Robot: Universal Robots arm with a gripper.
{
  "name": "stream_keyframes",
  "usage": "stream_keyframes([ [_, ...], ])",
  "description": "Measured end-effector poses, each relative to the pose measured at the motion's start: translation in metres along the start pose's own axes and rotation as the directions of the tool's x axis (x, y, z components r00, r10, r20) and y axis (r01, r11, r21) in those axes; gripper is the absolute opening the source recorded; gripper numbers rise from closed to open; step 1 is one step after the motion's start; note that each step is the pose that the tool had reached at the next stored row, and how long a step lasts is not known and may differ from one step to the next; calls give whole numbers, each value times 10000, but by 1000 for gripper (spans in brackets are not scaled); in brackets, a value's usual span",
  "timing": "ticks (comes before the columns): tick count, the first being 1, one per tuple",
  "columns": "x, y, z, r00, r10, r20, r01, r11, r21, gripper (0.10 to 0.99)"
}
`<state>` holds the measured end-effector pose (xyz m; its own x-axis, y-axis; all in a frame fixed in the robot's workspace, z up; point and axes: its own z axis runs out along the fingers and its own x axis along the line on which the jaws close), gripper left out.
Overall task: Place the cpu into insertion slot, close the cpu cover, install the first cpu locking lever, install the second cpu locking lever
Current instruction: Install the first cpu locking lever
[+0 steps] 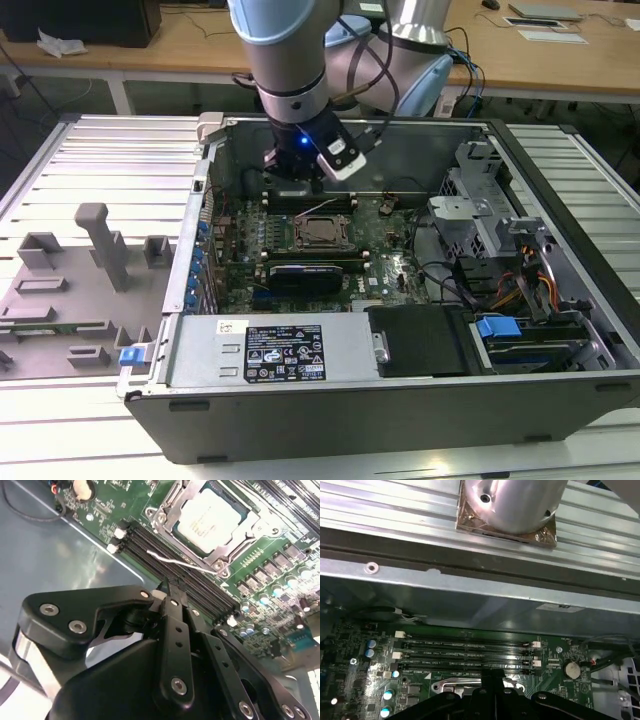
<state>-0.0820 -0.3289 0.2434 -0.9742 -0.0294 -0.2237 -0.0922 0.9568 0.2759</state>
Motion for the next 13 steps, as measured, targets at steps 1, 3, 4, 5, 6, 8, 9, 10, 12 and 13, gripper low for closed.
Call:
stream_keyframes([
  [1, 1, -4, 14, 10000, 90, 27, -90, 10000, 21, 106],
  [3, 3, -13, 40, 9996, 271, 81, -271, 9996, 64, 106],
  [4, 3, -16, 52, 9993, 351, 105, -352, 9993, 82, 106],
  [5, 1, -31, 104, 9970, 734, 224, -738, 9971, 167, 106],
  [6, 4, -21, 150, 9952, 933, 287, -940, 9954, 211, 106],
  [8, 5, -3, 166, 9948, 969, 298, -976, 9950, 219, 106],
  [9, 6, 4, 172, 9947, 979, 301, -986, 9949, 222, 106],
  [10, 6, 10, 179, 9946, 991, 306, -998, 9948, 223, 106],
  [12, 7, 23, 194, 9942, 1029, 317, -1036, 9943, 232, 106],
  [13, 7, 29, 203, 9938, 1059, 328, -1068, 9940, 241, 106],
])
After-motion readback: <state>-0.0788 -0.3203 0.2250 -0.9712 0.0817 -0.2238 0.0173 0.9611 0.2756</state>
